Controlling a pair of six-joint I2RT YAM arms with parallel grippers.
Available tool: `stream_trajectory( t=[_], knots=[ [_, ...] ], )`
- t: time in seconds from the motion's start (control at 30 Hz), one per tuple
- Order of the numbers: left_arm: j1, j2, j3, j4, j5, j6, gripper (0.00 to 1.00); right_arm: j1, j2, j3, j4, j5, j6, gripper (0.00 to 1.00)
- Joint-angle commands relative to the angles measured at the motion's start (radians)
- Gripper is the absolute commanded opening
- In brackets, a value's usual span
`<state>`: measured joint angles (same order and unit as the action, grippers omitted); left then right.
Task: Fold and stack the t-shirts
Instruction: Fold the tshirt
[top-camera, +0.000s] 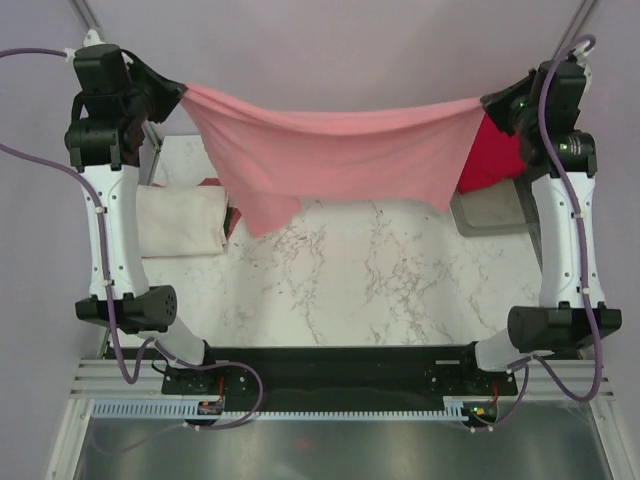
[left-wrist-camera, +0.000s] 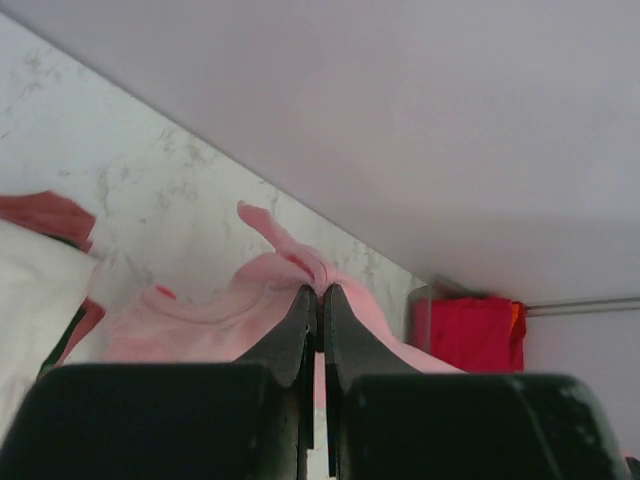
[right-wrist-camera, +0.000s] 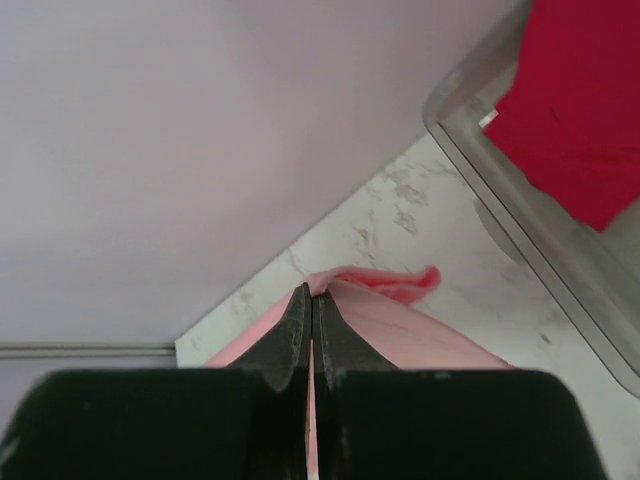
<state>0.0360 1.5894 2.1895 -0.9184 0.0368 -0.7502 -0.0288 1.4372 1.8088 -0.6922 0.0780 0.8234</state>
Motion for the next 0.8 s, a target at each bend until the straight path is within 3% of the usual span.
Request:
stream_trajectory(
  t=[0.0,0.17,0.3,0.5,0.63,0.77],
  knots=[
    [0.047,0.063,0.182,0.068,0.066,-0.023,0.02,-0.031,0.110,0.248,0.053,-0.075,0.006,0.00],
    [0.058,0.125,0.153,0.234,0.124,-0.054,0.02,-0.057,0.224,0.284,0.094,-0.201,0.014,0.00],
    [0.058,0.173,0.083,0.262,0.195,-0.055,0.02,-0.072,0.249,0.106,0.170,-0.257,0.017,0.00],
    [0.056,0.080,-0.259,0.365,0.247,-0.012,0.02,-0.077,0.170,-0.238,0.292,-0.284,-0.020,0.00],
    [0.056,-0.049,-0.627,0.458,0.222,0.005,0.02,-0.080,0.109,-0.400,0.313,-0.273,-0.052,0.00],
    [0.056,-0.181,-0.893,0.527,0.218,0.018,0.02,-0.082,0.031,-0.592,0.327,-0.261,-0.082,0.00]
  ],
)
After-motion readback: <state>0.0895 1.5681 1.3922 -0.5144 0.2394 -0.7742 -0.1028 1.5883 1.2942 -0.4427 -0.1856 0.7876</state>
